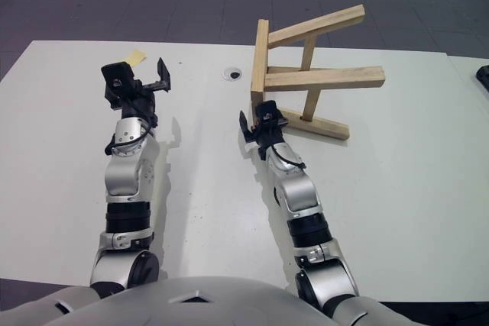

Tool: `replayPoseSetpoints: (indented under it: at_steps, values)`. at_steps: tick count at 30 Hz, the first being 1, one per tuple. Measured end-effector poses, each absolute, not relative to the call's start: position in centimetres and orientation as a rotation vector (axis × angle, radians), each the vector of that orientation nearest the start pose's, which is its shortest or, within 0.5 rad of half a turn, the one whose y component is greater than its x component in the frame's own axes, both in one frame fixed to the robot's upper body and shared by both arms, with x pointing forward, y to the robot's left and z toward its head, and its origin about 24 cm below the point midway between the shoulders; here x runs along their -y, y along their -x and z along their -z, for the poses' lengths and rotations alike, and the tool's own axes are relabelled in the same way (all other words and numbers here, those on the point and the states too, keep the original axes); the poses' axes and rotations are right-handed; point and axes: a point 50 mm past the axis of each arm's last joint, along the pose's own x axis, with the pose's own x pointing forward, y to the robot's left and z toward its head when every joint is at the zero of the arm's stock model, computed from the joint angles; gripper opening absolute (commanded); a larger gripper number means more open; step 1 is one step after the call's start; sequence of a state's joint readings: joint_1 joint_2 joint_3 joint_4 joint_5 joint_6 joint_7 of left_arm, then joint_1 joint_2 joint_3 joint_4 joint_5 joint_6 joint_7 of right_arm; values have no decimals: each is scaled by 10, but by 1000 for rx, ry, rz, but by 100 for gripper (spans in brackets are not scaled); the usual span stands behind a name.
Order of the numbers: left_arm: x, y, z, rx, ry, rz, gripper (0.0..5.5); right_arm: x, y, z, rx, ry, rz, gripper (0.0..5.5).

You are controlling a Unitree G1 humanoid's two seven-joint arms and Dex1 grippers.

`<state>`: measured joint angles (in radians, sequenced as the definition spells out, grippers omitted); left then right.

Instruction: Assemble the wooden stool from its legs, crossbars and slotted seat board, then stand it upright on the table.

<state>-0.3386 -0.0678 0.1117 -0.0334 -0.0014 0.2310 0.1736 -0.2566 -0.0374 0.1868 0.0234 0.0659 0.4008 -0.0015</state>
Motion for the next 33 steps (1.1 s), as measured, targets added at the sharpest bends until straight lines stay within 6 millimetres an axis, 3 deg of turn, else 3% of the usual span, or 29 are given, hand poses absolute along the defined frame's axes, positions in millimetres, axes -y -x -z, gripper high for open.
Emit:
replayPoseSetpoints:
  at_steps: [9, 16, 20, 33]
  values:
    - [-144, -310, -111, 94, 92, -176, 540, 88, -296, -67, -159, 51, -235, 204]
    - [-143, -310, -110, 92, 91, -175, 540, 95, -298, -67, -190, -57, -211, 151]
    - [-144, -311, -109, 86, 90, -183, 540, 99, -297, -73, -198, -117, -225, 151]
    - [-153, -310, -105, 63, 102, -246, 540, 110, -278, -140, -150, -551, -368, 151]
